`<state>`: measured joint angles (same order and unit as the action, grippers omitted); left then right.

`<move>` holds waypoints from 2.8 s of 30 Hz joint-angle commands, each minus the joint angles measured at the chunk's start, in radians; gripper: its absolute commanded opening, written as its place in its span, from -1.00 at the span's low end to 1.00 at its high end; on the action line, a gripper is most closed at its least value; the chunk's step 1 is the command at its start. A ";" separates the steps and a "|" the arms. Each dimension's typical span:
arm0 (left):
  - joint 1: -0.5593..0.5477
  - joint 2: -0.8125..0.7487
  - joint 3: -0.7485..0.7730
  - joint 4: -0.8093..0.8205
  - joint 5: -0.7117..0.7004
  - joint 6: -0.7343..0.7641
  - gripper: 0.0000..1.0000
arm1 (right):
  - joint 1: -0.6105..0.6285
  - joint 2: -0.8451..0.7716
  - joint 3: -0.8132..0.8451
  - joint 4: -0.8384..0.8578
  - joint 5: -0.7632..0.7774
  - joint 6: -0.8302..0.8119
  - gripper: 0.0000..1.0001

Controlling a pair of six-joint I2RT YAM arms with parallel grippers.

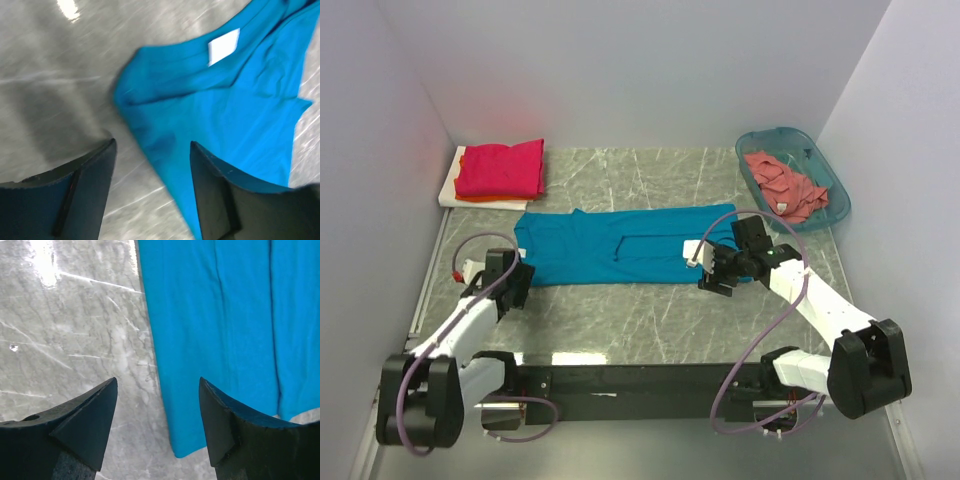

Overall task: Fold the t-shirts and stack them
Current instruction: Fold the tshirt

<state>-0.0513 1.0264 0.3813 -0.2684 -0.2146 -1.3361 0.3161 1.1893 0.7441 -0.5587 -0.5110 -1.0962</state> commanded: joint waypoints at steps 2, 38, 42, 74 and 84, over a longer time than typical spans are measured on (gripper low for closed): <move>0.005 0.093 0.070 0.019 -0.075 -0.037 0.23 | -0.005 -0.023 -0.009 0.032 -0.011 -0.030 0.42; 0.033 -0.178 -0.044 -0.106 -0.022 0.078 -0.99 | -0.012 0.208 -0.048 0.109 0.204 -0.393 0.09; 0.033 -0.180 -0.045 -0.103 -0.014 0.081 -0.99 | -0.012 0.262 -0.048 0.177 0.265 -0.357 -0.13; 0.018 0.116 0.100 0.086 0.221 0.399 -0.90 | -0.129 -0.415 -0.180 -0.397 0.093 -0.286 0.12; 0.019 -0.235 0.100 -0.013 0.207 0.408 0.40 | -0.126 -0.079 0.146 -0.293 -0.271 0.091 0.35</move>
<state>-0.0315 0.8318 0.4606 -0.2977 -0.0166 -0.9524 0.1936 1.0634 0.8387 -0.9077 -0.6086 -1.1725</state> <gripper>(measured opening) 0.703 0.676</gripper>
